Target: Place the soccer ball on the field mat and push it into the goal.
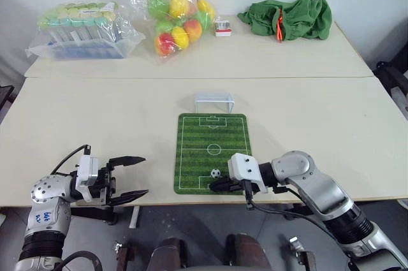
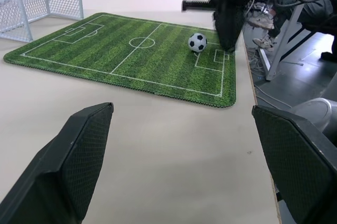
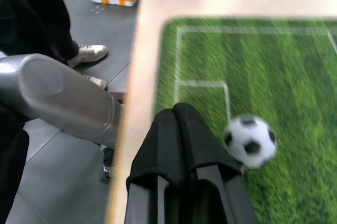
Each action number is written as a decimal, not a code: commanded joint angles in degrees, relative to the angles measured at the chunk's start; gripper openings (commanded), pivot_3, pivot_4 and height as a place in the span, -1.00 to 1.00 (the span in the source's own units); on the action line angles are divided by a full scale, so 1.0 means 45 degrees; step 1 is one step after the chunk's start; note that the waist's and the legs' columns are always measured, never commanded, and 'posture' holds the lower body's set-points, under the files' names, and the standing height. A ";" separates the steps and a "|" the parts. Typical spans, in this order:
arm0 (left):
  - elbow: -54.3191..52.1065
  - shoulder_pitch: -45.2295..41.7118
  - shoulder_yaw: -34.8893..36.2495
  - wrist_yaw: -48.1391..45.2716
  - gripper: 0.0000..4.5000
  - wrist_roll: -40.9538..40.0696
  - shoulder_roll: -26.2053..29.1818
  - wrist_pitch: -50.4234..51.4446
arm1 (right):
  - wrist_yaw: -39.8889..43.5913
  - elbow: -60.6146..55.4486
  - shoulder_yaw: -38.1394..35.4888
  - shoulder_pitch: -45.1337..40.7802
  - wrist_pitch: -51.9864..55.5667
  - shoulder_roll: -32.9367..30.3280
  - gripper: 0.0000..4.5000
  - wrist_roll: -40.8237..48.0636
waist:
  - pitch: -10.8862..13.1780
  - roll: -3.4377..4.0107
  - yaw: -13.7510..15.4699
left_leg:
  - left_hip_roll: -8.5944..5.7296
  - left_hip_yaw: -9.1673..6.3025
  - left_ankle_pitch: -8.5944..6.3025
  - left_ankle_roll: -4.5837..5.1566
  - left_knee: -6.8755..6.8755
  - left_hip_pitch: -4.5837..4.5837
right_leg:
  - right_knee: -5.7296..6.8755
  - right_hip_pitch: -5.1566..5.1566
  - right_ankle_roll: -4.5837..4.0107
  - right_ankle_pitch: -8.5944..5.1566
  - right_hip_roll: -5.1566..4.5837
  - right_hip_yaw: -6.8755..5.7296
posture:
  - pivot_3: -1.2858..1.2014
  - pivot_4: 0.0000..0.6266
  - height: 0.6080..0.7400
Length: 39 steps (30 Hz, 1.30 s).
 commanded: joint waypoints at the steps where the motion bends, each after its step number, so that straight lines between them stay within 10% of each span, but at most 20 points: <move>1: -0.0123 -0.0267 0.0005 -0.0261 1.00 -0.0049 0.0110 0.0009 | -0.0523 0.0956 -0.0704 -0.1046 -0.0514 0.0376 -0.98 -0.0080 | 0.0000 0.0000 -0.0005 | 0.0001 0.0000 0.0000 0.0000 0.0002 0.0001 | 0.0003 0.0001 0.0000 0.0000 0.0000 0.0000 | 0.03 -0.52 1.00; 11: 0.1009 -0.1378 -0.0128 -0.0309 1.00 0.0273 -0.0022 -0.0438 | -0.2486 0.3686 -0.3034 -0.3679 -0.1137 0.0686 -0.98 -0.0063 | 0.0001 0.0001 -0.0001 | -0.0002 -0.0019 0.0002 -0.0004 -0.0010 -0.0009 | 0.0008 -0.0006 0.0000 0.0000 0.0001 -0.0023 | 0.03 -0.52 1.00; 22: 0.1358 -0.2056 0.0435 0.0622 1.00 0.0064 -0.0313 -0.0272 | -0.1583 0.1283 -0.5830 -0.2002 0.1260 -0.0514 -0.98 0.2978 | 0.0002 -0.0001 0.0027 | -0.0008 -0.0038 0.0001 -0.0004 -0.0015 -0.0024 | 0.0003 -0.0007 0.0000 0.0000 0.0001 -0.0035 | 0.03 -0.52 1.00; 36: -0.0243 -0.1665 0.1588 0.3466 1.00 -0.0267 0.0403 0.3401 | 0.2502 0.3605 -0.7466 0.0924 -0.1108 -0.3577 0.89 0.3577 | 0.0009 -0.0012 0.0026 | -0.0006 -0.0014 0.0000 0.0000 -0.0009 -0.0008 | -0.0007 0.0006 0.0003 0.0002 -0.0002 -0.0016 | 0.03 -0.52 1.00; 39: -0.0906 -0.1402 0.1664 0.4049 1.00 -0.0145 0.0494 0.3918 | 0.2452 0.3600 -0.7539 0.1127 -0.1164 -0.3709 0.99 0.3536 | 0.0010 -0.0011 0.0028 | 0.0001 -0.0014 0.0000 0.0000 -0.0008 -0.0006 | -0.0005 0.0007 0.0004 0.0002 -0.0009 -0.0009 | 0.03 -0.52 1.00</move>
